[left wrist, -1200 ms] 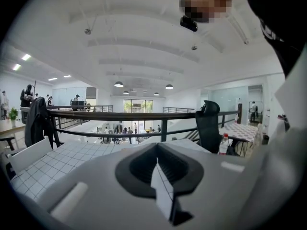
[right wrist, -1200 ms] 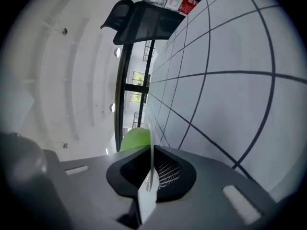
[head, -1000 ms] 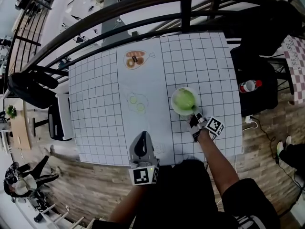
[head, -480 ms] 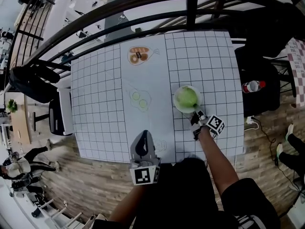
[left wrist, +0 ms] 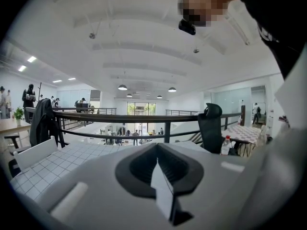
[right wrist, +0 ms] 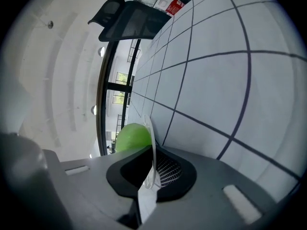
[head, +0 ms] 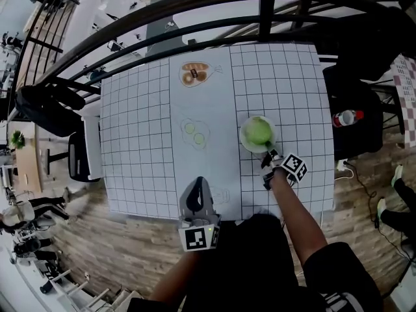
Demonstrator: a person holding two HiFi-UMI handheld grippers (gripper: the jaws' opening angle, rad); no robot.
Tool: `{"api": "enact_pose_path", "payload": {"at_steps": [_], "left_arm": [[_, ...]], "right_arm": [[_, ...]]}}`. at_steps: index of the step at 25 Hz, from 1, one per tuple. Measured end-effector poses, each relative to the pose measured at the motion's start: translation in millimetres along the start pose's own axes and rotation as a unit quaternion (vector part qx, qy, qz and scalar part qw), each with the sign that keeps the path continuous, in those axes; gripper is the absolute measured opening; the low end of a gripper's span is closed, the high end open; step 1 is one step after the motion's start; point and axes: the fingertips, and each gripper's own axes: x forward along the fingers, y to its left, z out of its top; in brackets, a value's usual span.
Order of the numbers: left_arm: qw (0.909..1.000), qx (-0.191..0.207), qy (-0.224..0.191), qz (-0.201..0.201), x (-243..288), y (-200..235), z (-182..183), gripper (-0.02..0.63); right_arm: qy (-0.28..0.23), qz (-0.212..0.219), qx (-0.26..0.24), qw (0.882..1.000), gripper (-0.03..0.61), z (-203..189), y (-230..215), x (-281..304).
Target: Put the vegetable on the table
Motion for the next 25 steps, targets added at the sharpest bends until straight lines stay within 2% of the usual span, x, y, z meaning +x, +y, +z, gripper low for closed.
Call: {"api": "enact_pose_path", "payload": {"at_steps": [6, 15, 19, 21, 25], "left_arm": [[0.9998, -0.004, -0.006, 0.020, -11.2, 11.5, 6.7, 0.008], [0.9995, -0.003, -0.005, 0.030, -34.4, 30.4, 3.4, 0.008], [0.9998, -0.002, -0.007, 0.019, -40.8, 30.1, 2.9, 0.008], [0.9999, -0.003, -0.006, 0.014, -43.9, 30.1, 3.2, 0.008], [0.9999, 0.004, -0.013, 0.000, -48.4, 31.4, 6.2, 0.008]], "right_arm": [[0.011, -0.040, -0.021, 0.999, 0.017, -13.6, -4.3, -1.0], [0.024, -0.055, -0.033, 0.998, 0.023, -15.3, -11.8, -11.4], [0.042, -0.067, -0.038, 0.996, 0.042, -21.6, -11.8, -11.3], [0.048, -0.073, -0.044, 0.995, 0.071, -26.5, -12.9, -15.1], [0.042, -0.089, -0.058, 0.994, 0.071, -28.5, -19.5, -26.4]]}}
